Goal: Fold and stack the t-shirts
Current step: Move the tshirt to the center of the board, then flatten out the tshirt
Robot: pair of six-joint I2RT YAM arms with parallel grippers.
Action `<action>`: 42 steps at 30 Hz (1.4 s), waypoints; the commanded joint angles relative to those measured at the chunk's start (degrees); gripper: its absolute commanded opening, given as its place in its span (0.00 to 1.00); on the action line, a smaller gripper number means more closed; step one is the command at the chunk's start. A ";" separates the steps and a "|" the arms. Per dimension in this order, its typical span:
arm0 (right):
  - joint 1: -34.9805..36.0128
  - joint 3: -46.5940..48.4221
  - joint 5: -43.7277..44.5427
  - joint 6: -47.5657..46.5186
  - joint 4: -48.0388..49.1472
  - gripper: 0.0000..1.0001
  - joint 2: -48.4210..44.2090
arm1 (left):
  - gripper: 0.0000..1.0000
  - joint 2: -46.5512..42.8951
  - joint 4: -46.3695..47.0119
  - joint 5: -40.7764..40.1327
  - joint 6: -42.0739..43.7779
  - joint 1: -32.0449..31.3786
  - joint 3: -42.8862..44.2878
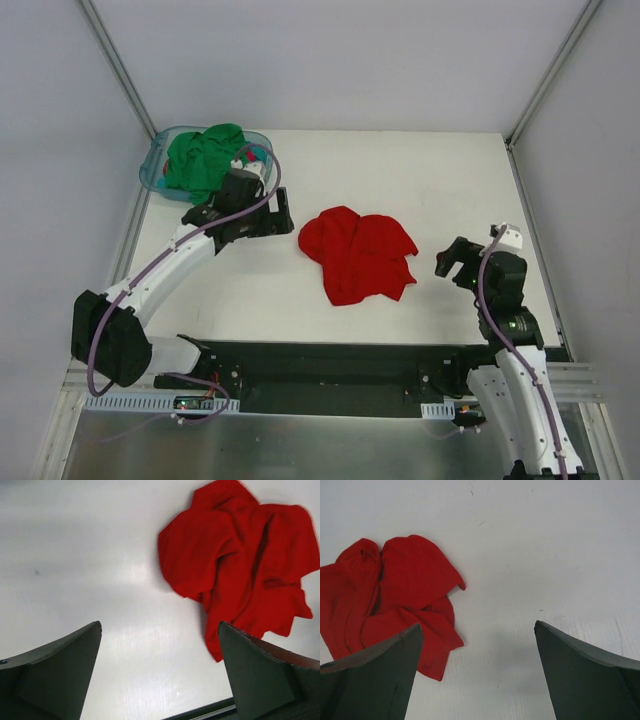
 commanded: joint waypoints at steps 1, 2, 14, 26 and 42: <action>0.15 2.62 -5.18 1.17 0.43 0.96 5.14 | 0.99 -8.71 2.68 -5.11 -4.25 0.22 -7.30; 0.15 2.88 -6.85 1.35 0.61 0.96 6.55 | 0.99 -9.42 2.95 -4.23 -5.04 0.22 -10.10; 2.87 1.04 -17.76 2.15 7.46 0.96 22.02 | 0.95 0.49 24.83 22.32 -9.70 -4.69 -19.19; 5.33 3.32 -14.96 3.89 14.41 0.96 33.36 | 0.84 13.50 26.59 13.36 -15.15 -19.02 -18.13; 5.33 10.25 -10.91 3.37 17.49 0.96 45.84 | 0.00 15.73 19.92 0.37 -17.44 -20.69 -15.83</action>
